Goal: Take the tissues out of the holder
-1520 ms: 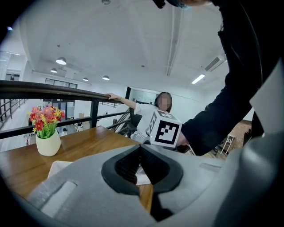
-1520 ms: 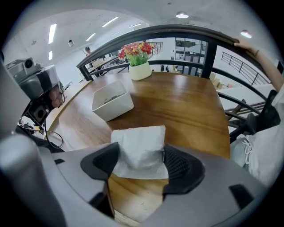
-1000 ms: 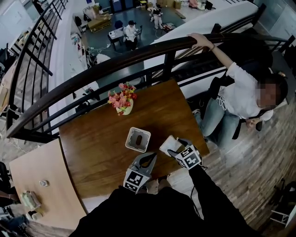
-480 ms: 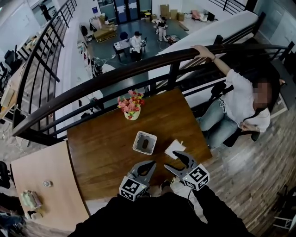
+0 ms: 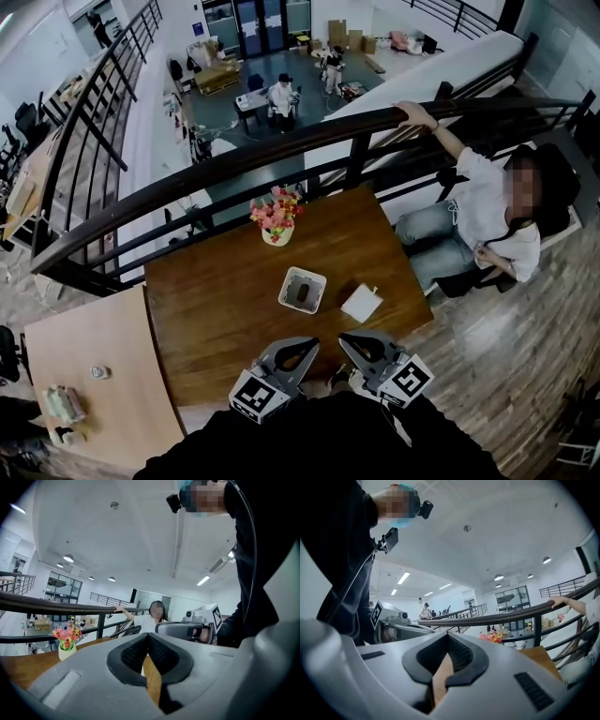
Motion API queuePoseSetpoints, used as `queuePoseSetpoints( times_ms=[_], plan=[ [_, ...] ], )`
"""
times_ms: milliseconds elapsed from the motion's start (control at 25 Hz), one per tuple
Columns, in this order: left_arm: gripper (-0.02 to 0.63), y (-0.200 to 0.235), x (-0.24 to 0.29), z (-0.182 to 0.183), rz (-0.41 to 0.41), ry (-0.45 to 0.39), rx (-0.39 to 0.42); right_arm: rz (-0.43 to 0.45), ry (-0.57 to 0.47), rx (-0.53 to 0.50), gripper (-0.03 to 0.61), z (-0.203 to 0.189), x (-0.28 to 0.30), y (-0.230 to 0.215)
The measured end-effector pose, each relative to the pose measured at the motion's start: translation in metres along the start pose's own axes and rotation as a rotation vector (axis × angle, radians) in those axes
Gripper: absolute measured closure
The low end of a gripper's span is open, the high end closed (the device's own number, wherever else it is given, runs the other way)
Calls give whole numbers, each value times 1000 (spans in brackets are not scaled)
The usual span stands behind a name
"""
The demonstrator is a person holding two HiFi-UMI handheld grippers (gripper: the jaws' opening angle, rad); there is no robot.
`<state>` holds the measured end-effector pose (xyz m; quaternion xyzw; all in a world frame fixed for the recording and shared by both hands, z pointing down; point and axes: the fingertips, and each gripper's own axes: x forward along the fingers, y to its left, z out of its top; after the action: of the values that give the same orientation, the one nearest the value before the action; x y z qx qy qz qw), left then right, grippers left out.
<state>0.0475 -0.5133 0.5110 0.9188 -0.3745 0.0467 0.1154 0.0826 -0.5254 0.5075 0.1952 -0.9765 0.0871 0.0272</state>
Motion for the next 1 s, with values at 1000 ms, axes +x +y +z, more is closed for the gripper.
queuePoseSetpoints(
  times_ms=[1000],
  plan=[
    [617,23,-2,30,14,-67,38,-64,10,-100,574,20,24,-3]
  ],
)
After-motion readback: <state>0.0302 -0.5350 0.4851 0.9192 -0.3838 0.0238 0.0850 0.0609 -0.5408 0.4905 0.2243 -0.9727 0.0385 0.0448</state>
